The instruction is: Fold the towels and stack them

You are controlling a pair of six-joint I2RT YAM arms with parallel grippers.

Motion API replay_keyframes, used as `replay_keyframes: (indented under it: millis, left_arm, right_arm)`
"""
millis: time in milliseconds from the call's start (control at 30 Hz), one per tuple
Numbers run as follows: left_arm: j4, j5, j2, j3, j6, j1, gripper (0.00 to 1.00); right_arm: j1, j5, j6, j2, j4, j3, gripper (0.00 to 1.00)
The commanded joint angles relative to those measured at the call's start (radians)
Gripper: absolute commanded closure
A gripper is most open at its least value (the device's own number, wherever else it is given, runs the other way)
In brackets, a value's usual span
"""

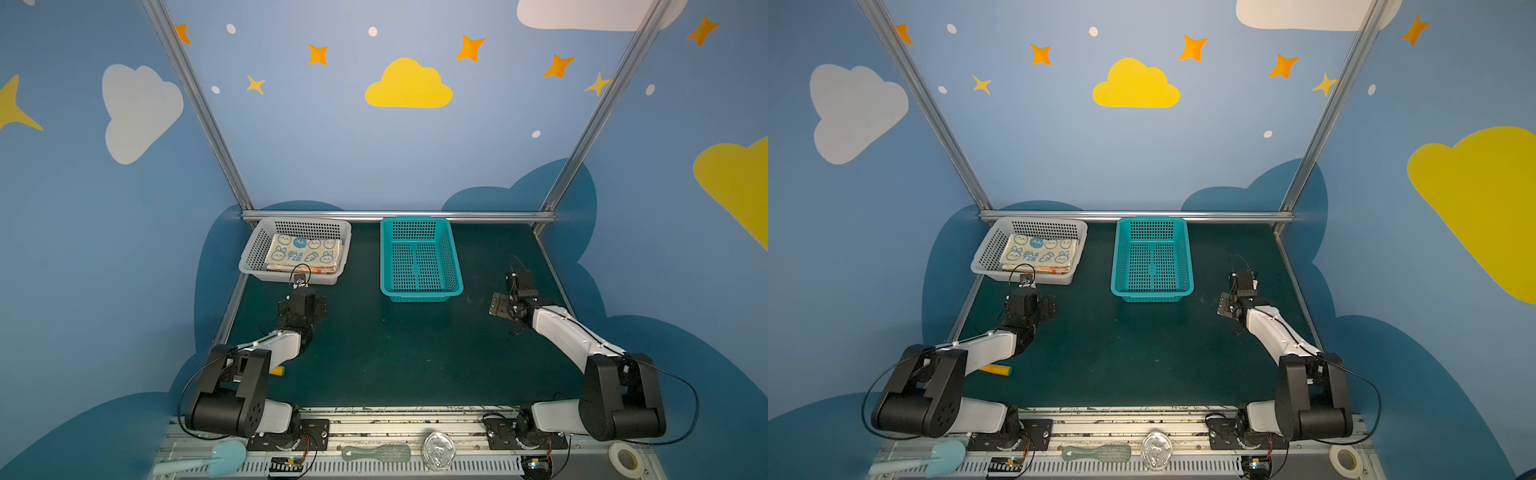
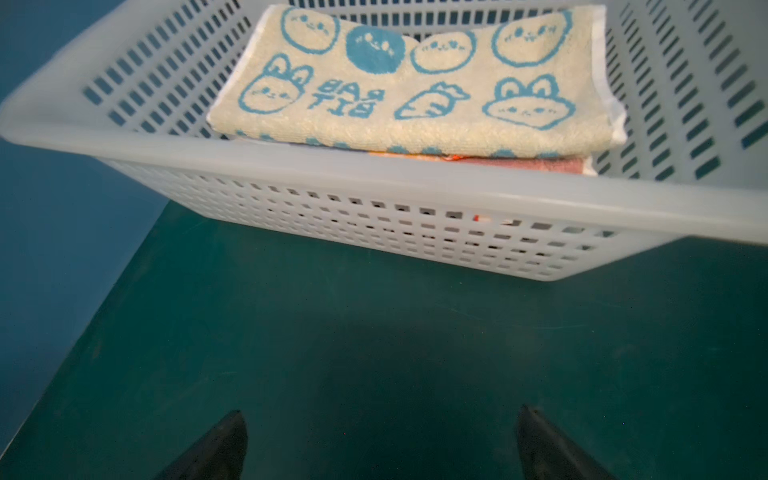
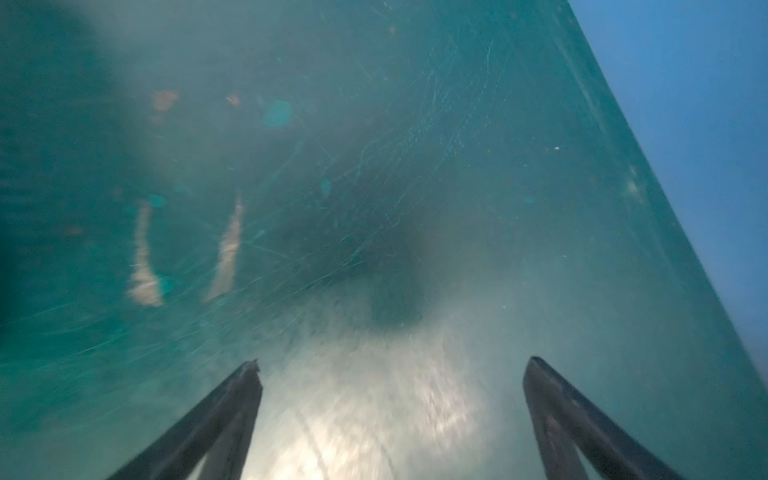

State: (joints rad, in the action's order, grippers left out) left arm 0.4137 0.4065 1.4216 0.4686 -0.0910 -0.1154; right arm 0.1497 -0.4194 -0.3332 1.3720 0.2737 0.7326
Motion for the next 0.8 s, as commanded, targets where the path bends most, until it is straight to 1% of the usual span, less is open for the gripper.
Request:
replay_keyframes:
  millis: [0,33,67,100,133,200,233,267,300,367,400,467,533,567,600,667,700,733,767]
  left_arm:
    - [0.139,-0.065,-0.031,-0.008,0.089,-0.003,0.01]
    - [0.192,-0.082,-0.049,-0.042,0.119,-0.007,0.01]
    - [0.263,-0.090,-0.056,-0.079,0.135,-0.008,0.00]
    - [0.354,-0.096,-0.048,-0.120,0.138,0.000,0.00]
    - [0.444,-0.098,-0.020,-0.154,0.134,0.008,0.00]
    - [0.566,-0.125,0.056,-0.180,0.132,0.015,0.00]
    - [0.592,-0.126,0.086,-0.180,0.128,0.016,0.01]
    - [0.594,-0.127,0.104,-0.174,0.131,0.017,0.00]
    - [0.604,-0.125,0.118,-0.171,0.125,0.017,0.00]
    - [0.548,-0.133,0.114,-0.146,0.123,0.022,0.00]
    - [0.492,-0.152,0.104,-0.126,0.125,0.032,0.00]
    - [0.434,-0.197,0.110,-0.092,0.106,0.060,0.00]
    - [0.357,-0.254,0.111,-0.055,0.068,0.108,0.00]
    - [0.349,-0.312,0.105,-0.053,0.062,0.132,0.00]
    - [0.349,-0.343,0.106,-0.053,0.064,0.145,0.00]
    - [0.351,-0.344,0.105,-0.054,0.065,0.145,0.00]
    - [0.352,-0.344,0.105,-0.054,0.065,0.145,0.00]
    - [0.354,-0.344,0.105,-0.054,0.065,0.145,0.00]
    - [0.353,-0.344,0.104,-0.057,0.066,0.145,0.00]
  right_arm:
    - [0.024,-0.127,0.023,-0.006,-0.292,-0.048,0.02]
    - [0.025,-0.134,0.050,0.008,-0.340,-0.069,0.02]
    - [0.026,-0.145,0.108,0.021,-0.400,-0.094,0.02]
    - [0.033,-0.164,0.103,0.024,-0.416,-0.092,0.02]
    - [0.035,-0.159,0.095,0.023,-0.422,-0.088,0.02]
    - [0.033,-0.169,0.130,0.041,-0.476,-0.091,0.02]
    - [0.030,-0.169,0.145,0.052,-0.529,-0.110,0.02]
    - [0.026,-0.146,0.157,0.060,-0.584,-0.135,0.02]
    - [0.025,-0.124,0.211,0.069,-0.639,-0.155,0.02]
    - [0.031,-0.117,0.199,0.058,-0.640,-0.163,0.02]
    - [0.028,-0.110,0.192,0.052,-0.643,-0.169,0.02]
    - [0.017,-0.078,0.198,0.041,-0.666,-0.189,0.02]
    - [0.003,-0.034,0.203,0.031,-0.684,-0.206,0.02]
    - [-0.010,0.006,0.206,0.027,-0.695,-0.214,0.02]
    - [-0.028,0.053,0.211,0.025,-0.702,-0.219,0.02]
    - [-0.080,0.201,0.210,0.062,-0.718,-0.235,0.02]
    - [-0.088,0.206,0.282,0.105,-0.905,-0.280,0.01]
    - [-0.083,0.196,0.268,0.115,-1.001,-0.317,0.01]
    - [-0.084,0.192,0.260,0.122,-1.029,-0.322,0.01]
